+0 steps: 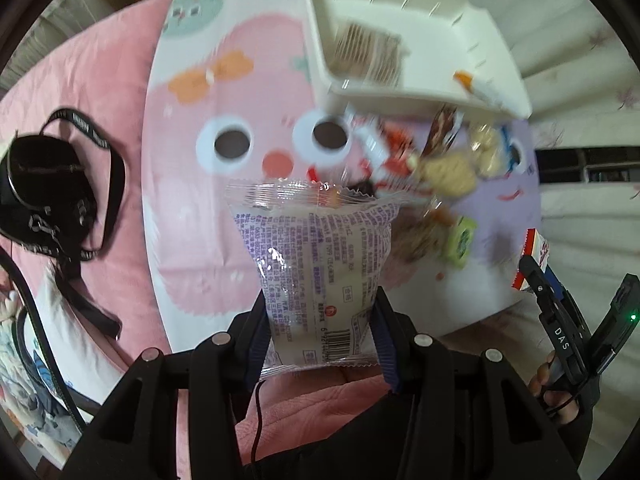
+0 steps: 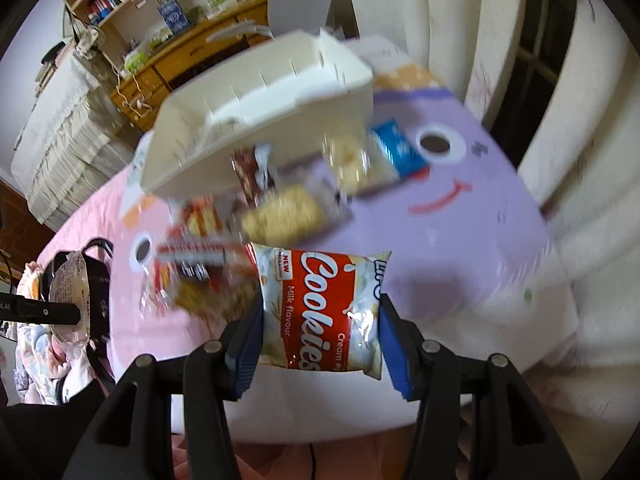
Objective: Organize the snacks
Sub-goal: 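Lift both packs over the white box and open both tools, then withdraw both tools from the box toward the remaining snacks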
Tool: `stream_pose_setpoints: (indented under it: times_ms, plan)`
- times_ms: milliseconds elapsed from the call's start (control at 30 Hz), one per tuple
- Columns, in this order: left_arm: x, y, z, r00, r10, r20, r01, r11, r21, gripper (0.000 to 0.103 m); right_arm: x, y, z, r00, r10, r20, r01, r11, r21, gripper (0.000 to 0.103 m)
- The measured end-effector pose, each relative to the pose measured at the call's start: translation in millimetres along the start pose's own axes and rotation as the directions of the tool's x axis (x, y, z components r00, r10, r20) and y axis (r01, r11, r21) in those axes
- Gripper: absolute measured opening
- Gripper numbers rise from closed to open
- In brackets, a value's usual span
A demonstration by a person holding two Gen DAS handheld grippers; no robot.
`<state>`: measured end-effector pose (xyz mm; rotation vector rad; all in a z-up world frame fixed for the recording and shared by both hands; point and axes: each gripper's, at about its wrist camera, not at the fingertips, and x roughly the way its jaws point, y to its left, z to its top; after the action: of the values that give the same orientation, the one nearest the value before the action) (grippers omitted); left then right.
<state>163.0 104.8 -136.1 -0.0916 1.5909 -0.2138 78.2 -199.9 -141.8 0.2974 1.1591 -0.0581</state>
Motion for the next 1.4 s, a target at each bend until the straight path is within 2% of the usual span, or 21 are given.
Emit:
stream_pose_setpoints:
  times_ms: [167,367,700,867,1000,1233,1300,1400]
  plan:
    - [-32.8,-21.9,24.5,0.996,-0.007,0.085,0.005,1.0,0.02,0.045,-14.4,4.6,40.9,0.998,0.027,0.065,-0.024,0.999,-0.047,0.054]
    - [-54.4,-45.7,60.6,0.988,-0.017,0.15,0.014,1.0,0.018,0.045,-18.8,4.5,84.8,0.99,0.07,0.12,-0.058,0.994,-0.096,0.054]
    - [-53.6,-80.2,123.2,0.976,-0.042,0.212,0.044,0.999,-0.005,0.045,-8.3,-5.9,145.8,0.965,0.132,0.229,-0.096,0.982,-0.162,0.054]
    - [-46.5,-102.0,148.7,0.968,-0.069,0.24,0.074,0.997,-0.01,0.045,2.7,-9.5,164.5,0.95,0.165,0.266,-0.116,0.975,-0.19,0.054]
    - [-37.9,-122.1,164.8,0.963,-0.097,0.253,0.098,0.995,0.009,0.045,18.3,-12.7,179.6,0.951,0.176,0.253,-0.124,0.97,-0.209,0.054]
    - [-19.1,-146.6,180.2,0.967,-0.107,0.233,0.098,0.994,0.052,0.046,47.0,-20.4,193.3,0.966,0.184,0.182,-0.148,0.969,-0.197,0.057]
    - [-12.6,-152.3,182.9,0.97,-0.079,0.23,0.07,0.996,0.048,0.048,59.7,-22.5,195.0,0.977,0.171,0.127,-0.145,0.971,-0.19,0.065]
    - [-6.6,-158.0,184.9,0.975,-0.024,0.222,0.014,0.999,0.047,0.049,74.0,-28.8,194.6,0.984,0.164,0.066,-0.152,0.977,-0.149,0.07]
